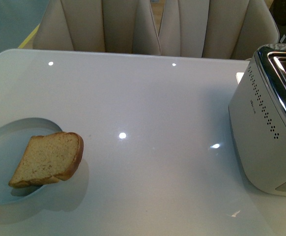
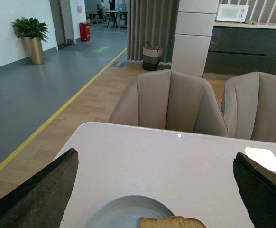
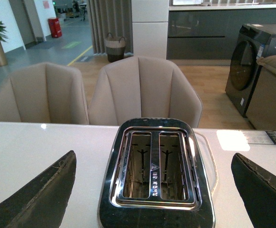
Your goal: Left arm holds plate, right arm toasts bread
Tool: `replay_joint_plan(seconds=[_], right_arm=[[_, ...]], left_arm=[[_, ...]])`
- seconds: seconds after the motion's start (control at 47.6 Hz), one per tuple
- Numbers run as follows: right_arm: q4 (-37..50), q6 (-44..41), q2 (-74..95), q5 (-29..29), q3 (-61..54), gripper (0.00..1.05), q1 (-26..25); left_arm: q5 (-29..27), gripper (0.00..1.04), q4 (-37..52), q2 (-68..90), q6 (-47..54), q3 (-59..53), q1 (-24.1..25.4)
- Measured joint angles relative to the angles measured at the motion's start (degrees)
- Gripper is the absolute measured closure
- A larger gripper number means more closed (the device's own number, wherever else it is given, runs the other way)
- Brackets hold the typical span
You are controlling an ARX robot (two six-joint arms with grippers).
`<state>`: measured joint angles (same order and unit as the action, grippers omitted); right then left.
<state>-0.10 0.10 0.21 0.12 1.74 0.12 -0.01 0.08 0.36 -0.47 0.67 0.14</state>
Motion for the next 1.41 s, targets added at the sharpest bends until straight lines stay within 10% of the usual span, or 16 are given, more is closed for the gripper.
replay_joint_plan(seconds=[0.61,0.799,1.051,1.408], right_arm=[[0.0,0.0,0.0,0.0,0.0,0.09,0.0],[0.0,0.0,0.0,-0.1,0.0,0.09,0.0],[0.0,0.0,0.0,-0.1,0.0,0.09,0.0],[0.0,0.0,0.0,-0.1,0.0,0.09,0.0]], left_arm=[[0.0,0.07,0.0,0.0,0.0,0.0,0.0],[27.9,0.07,-10.0,11.6,-18.9,5.6,10.0],[37.4,0.07,6.2,32.4,-24.9,10.1,15.0],[35.5,0.07,30.3,81.3,-9.9,20.0,18.9]])
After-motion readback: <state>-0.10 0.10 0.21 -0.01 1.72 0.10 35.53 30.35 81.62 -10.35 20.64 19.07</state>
